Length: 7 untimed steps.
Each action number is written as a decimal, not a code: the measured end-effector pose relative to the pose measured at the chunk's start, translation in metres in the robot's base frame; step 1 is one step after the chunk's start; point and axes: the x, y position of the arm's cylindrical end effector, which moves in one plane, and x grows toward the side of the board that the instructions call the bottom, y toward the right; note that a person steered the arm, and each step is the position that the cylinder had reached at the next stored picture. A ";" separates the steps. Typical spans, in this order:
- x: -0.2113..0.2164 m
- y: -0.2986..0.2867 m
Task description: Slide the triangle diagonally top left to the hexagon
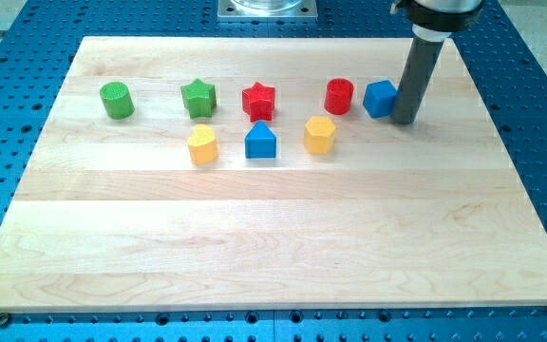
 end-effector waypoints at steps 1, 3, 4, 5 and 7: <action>0.020 -0.012; -0.004 -0.024; 0.068 -0.030; 0.114 -0.117; 0.076 -0.232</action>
